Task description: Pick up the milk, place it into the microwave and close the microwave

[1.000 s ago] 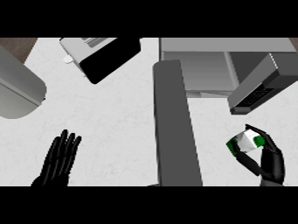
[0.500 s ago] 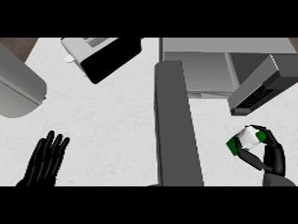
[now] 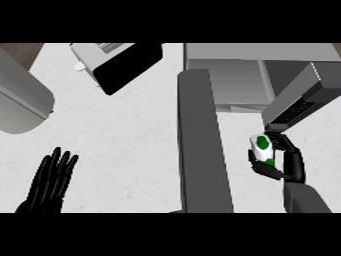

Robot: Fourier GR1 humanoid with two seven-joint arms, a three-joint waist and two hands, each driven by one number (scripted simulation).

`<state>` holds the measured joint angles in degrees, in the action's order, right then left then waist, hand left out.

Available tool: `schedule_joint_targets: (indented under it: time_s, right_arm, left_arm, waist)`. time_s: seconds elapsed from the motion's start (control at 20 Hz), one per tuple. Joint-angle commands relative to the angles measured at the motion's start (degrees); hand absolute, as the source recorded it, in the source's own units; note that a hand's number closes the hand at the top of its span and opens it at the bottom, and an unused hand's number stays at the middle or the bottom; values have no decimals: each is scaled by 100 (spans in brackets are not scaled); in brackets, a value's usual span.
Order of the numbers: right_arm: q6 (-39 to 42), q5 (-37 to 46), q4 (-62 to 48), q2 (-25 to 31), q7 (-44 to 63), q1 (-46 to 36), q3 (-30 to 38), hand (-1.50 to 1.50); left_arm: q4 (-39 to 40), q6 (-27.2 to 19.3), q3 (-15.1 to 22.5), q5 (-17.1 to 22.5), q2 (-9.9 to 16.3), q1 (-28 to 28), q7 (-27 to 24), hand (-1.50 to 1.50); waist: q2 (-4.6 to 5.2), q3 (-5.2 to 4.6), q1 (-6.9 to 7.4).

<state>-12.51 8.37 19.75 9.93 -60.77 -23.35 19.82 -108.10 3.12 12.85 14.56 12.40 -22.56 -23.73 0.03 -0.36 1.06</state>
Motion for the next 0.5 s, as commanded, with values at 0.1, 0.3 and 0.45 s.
schedule_joint_targets:
  time_s: [0.1, 0.3, 0.45]
  right_arm:
    - [346, -65, -87, -542, -703, -141, -110, 150]
    - [646, -76, 444, -670, -483, 33, -344, 150]
    - [386, -245, 779, -971, -355, 56, -542, 150]
  left_arm:
    - [88, 71, -83, -5, -31, -33, -131, -150]
    - [-11, 182, -201, 56, 70, -436, -177, -150]
    - [10, 355, -182, 74, 77, -594, -318, -150]
  waist:
    - [28, 48, 1]
    - [-12, 36, -75]
    - [-23, 34, -77]
